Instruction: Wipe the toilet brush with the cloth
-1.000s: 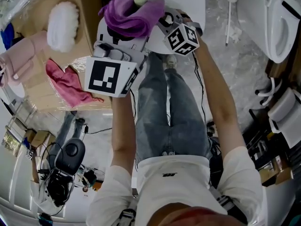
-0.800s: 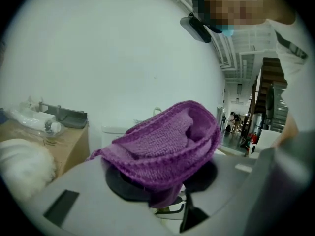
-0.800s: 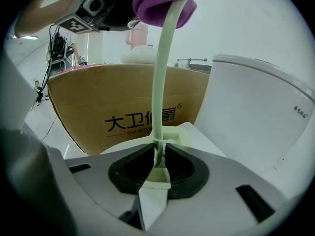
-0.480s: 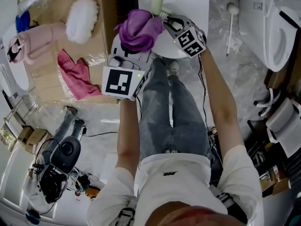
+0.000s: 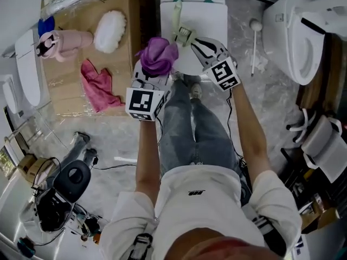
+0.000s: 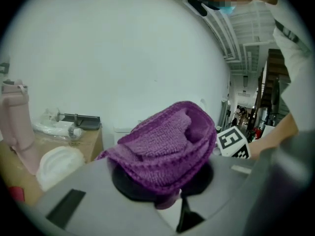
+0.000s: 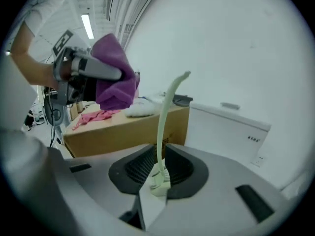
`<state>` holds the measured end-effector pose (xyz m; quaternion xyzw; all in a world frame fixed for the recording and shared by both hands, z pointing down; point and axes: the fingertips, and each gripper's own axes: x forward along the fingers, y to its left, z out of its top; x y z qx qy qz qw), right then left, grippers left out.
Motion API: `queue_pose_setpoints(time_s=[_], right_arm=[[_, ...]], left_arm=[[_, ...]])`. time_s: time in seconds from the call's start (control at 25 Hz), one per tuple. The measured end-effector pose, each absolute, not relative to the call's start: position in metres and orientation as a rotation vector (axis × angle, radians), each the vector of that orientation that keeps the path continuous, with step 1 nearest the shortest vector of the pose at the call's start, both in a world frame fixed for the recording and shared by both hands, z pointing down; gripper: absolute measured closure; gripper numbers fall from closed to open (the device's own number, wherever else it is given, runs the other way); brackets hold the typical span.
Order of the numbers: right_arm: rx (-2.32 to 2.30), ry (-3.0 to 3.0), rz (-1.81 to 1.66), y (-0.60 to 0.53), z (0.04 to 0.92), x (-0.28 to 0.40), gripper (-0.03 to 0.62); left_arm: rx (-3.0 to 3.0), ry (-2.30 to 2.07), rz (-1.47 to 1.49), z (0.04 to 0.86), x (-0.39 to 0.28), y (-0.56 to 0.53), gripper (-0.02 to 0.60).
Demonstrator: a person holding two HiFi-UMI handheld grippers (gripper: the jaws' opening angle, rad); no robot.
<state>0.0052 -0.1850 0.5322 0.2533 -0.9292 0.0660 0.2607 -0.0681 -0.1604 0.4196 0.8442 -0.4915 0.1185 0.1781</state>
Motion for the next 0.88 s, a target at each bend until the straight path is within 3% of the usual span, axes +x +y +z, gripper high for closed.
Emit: queue_pose_setpoints(time_s=[0.4,0.88], right_arm=[[0.941,-2.654,0.107,-0.125,0.34,0.032,0.592],[1.043,-2.674,0.061,-0.051,0.237,0.075,0.597]], left_arm=[[2.473,-1.354,0.285,0.322,-0.056,-0.106,0.499],[2.564,-1.315,0.276,0.239,-0.024,-0.041,0.499]])
